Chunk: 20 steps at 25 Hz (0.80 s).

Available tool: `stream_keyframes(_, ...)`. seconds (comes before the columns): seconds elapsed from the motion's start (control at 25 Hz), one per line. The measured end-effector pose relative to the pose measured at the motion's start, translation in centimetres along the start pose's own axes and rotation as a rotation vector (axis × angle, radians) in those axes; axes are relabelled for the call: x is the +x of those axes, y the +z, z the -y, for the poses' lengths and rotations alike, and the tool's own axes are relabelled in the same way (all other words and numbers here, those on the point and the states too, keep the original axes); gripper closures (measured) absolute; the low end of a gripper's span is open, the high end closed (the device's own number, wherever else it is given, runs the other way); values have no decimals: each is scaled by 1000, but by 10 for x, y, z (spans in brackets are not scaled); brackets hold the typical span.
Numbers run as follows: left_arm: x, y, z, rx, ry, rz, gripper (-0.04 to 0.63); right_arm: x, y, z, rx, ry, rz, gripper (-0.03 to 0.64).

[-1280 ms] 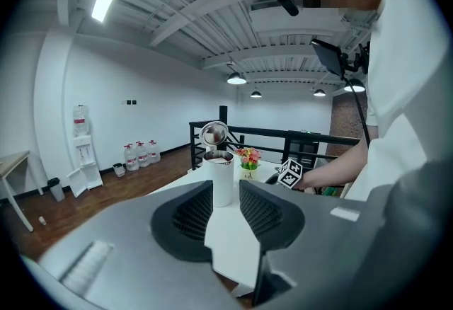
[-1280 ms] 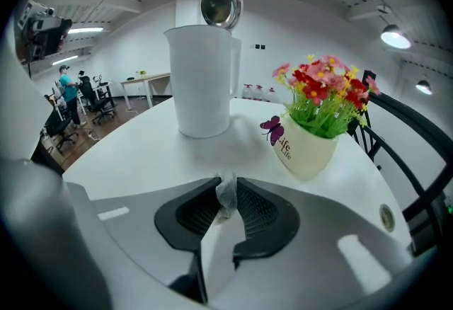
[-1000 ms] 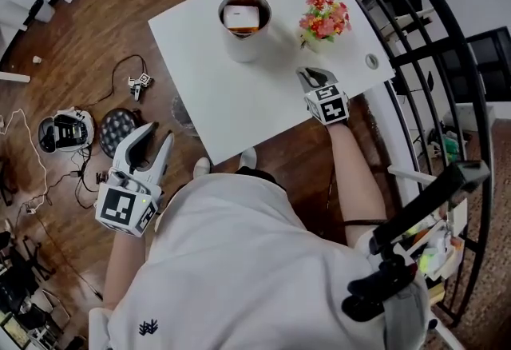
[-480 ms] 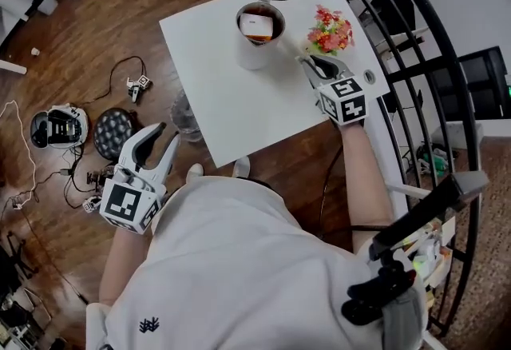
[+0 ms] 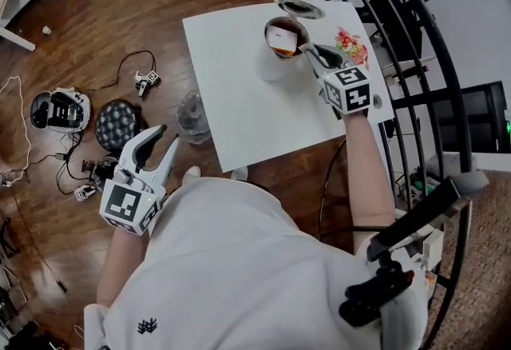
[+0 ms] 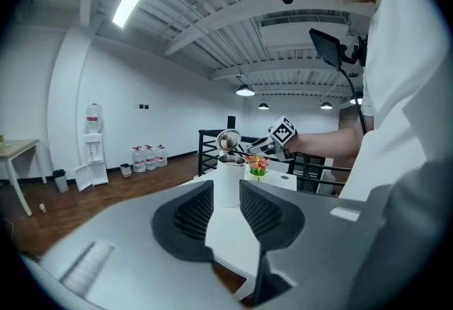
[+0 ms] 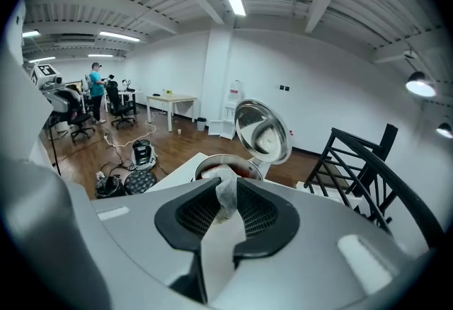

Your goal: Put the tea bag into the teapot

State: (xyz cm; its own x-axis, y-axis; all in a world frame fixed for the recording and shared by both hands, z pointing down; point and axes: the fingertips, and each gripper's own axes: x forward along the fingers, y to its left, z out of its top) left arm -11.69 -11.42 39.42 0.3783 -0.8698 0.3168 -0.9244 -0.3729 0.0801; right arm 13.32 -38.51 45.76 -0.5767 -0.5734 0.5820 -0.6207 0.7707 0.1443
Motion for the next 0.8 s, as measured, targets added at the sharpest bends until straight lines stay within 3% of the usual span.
stream_keyframes(0.28, -21, -10, -26, -30, 84, -2, 483, 50, 23, -10, -39, 38, -14, 548)
stream_keyframes(0.68, -40, -20, -46, -65, 144, -13, 483, 92, 18, -14, -54, 49, -57, 537)
stream_keyframes(0.8, -41, -24, -50, -64, 140, -18, 483, 97, 13, -14, -34, 52, -60, 482)
